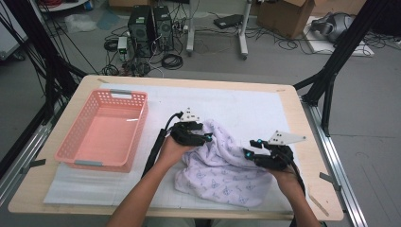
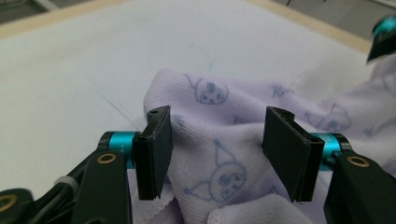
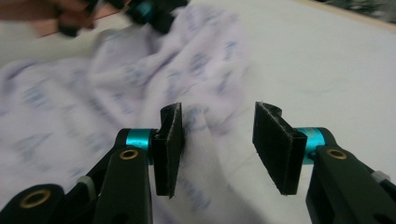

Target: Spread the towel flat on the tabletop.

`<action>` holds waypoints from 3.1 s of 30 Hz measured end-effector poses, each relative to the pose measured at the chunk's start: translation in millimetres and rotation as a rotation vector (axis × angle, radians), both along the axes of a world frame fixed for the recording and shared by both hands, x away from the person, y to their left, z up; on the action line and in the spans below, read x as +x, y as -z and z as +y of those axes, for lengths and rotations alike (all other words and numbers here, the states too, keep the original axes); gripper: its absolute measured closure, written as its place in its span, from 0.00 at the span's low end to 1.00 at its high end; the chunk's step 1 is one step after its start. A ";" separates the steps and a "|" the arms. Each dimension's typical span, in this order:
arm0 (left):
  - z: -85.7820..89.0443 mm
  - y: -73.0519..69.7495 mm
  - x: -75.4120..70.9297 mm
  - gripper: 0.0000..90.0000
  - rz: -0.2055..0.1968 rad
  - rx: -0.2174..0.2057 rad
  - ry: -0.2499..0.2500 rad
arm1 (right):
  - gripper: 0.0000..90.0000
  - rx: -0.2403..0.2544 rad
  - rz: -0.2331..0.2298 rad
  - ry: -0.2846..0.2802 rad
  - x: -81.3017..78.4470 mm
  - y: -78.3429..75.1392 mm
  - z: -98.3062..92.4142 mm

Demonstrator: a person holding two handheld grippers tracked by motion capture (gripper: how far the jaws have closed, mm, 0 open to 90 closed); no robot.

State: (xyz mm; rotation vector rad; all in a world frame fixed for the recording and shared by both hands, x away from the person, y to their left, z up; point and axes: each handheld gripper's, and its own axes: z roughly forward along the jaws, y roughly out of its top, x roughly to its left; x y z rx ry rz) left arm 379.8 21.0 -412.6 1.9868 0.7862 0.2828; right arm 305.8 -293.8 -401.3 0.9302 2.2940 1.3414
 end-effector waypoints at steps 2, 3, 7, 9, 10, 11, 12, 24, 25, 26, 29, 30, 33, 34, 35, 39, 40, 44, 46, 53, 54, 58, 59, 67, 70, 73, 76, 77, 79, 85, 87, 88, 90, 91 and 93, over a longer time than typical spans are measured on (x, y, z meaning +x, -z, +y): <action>-0.3 5.7 2.4 0.52 0.033 0.018 -0.003 | 0.57 0.015 0.004 0.065 11.2 -1.9 -2.7; -0.3 7.5 2.2 0.56 0.040 0.043 0.005 | 0.57 0.047 0.003 0.087 16.0 -2.7 -4.6; 0.8 10.9 -7.4 0.89 0.019 0.093 0.046 | 0.57 0.065 0.008 0.171 33.4 -4.9 -8.4; 4.7 9.8 -15.3 0.91 0.005 0.078 0.054 | 0.59 0.029 0.015 0.193 41.5 -5.3 -7.6; 7.1 9.0 -20.5 0.91 -0.005 0.072 0.054 | 0.60 0.021 0.029 0.195 45.2 -5.0 -6.4; 9.8 8.4 -25.6 0.91 -0.013 0.069 0.062 | 0.60 0.022 0.042 0.190 48.9 -4.1 -5.2; 12.9 8.0 -31.4 0.91 -0.026 0.065 0.068 | 0.61 0.025 0.055 0.185 51.8 -3.1 -3.0; 64.1 12.3 -90.0 0.92 -0.048 -0.029 0.081 | 0.65 -0.086 0.174 0.053 76.4 24.4 25.2; 66.0 12.8 -93.2 0.92 -0.049 -0.033 0.082 | 0.64 -0.082 0.187 0.031 78.0 27.3 29.7; 67.1 13.4 -95.6 0.92 -0.047 -0.036 0.083 | 0.62 -0.066 0.211 -0.005 79.4 30.3 34.8; 70.6 12.8 -98.7 0.92 -0.051 -0.033 0.087 | 0.55 -0.024 0.272 -0.102 82.4 37.4 56.6; 71.7 12.6 -99.2 0.92 -0.052 -0.037 0.088 | 0.55 -0.033 0.291 -0.131 83.5 39.7 64.4; 74.4 13.0 -100.5 0.92 -0.053 -0.046 0.085 | 0.62 -0.127 0.264 -0.159 81.2 39.5 84.0; 74.9 13.1 -100.6 0.92 -0.053 -0.046 0.084 | 0.72 -0.147 0.262 -0.177 80.4 38.7 87.6; 75.2 12.9 -100.6 0.92 -0.056 -0.049 0.084 | 0.91 -0.186 0.233 -0.195 79.0 36.8 90.4; 74.5 10.7 -98.2 0.92 -0.071 -0.057 0.077 | 0.93 -0.201 0.125 -0.121 82.1 18.6 84.1; 73.5 9.5 -96.0 0.92 -0.080 -0.054 0.070 | 0.94 -0.184 0.098 -0.078 84.9 11.3 78.5; 66.1 3.7 -84.2 0.93 -0.111 -0.058 0.056 | 0.94 -0.206 -0.023 0.074 93.9 -20.3 63.5; 58.6 -1.3 -75.0 0.93 -0.117 -0.074 0.054 | 0.94 -0.228 -0.091 0.142 97.6 -36.3 60.4; 36.1 4.3 -53.8 0.93 -0.099 -0.008 0.079 | 0.92 -0.258 -0.144 0.208 102.7 -47.1 54.0; 37.1 7.8 -53.8 0.92 -0.085 -0.009 0.076 | 0.91 -0.251 -0.126 0.185 101.8 -42.4 52.2; 47.0 12.3 -53.4 0.89 -0.072 -0.015 0.052 | 0.74 -0.238 -0.060 0.124 94.5 -25.2 42.2; 49.7 11.2 -52.4 0.86 -0.069 -0.033 0.037 | 0.71 -0.223 -0.064 0.142 91.5 -23.7 37.7; 62.1 1.0 -28.9 0.70 -0.065 -0.117 -0.060 | 0.69 -0.090 -0.036 0.344 72.0 -21.0 -26.4; 59.5 1.2 -16.7 0.69 -0.061 -0.102 -0.070 | 0.71 -0.098 -0.008 0.359 68.2 -11.0 -38.0; 57.2 1.2 -5.5 0.68 -0.061 -0.100 -0.090 | 0.67 -0.115 0.041 0.343 66.7 3.7 -38.6; 56.6 3.2 4.4 0.69 -0.046 -0.094 -0.108 | 0.56 -0.145 0.072 0.344 67.7 19.7 -33.3; 56.5 4.5 6.3 0.70 -0.044 -0.100 -0.115 | 0.54 -0.162 0.088 0.342 69.6 24.9 -30.5; 56.3 7.8 9.0 0.70 -0.033 -0.099 -0.121 | 0.54 -0.184 0.127 0.330 74.1 35.1 -24.1; 56.3 14.2 14.9 0.68 -0.017 -0.102 -0.125 | 0.82 -0.155 0.162 0.271 79.3 43.6 -7.6; 57.2 16.2 16.4 0.67 -0.004 -0.101 -0.128 | 0.92 -0.172 0.166 0.234 77.9 41.6 -5.5; 57.9 17.1 17.4 0.67 -0.003 -0.099 -0.133 | 0.93 -0.201 0.147 0.226 77.0 40.0 -5.1; 59.6 17.8 18.7 0.67 0.003 -0.105 -0.147 | 0.94 -0.217 0.106 0.282 75.0 34.7 -12.1; 60.3 17.8 19.2 0.67 0.002 -0.108 -0.149 | 0.94 -0.198 0.083 0.345 74.1 30.8 -20.3; 60.9 16.7 18.7 0.67 -0.001 -0.109 -0.152 | 0.94 -0.133 0.047 0.477 71.4 23.1 -41.3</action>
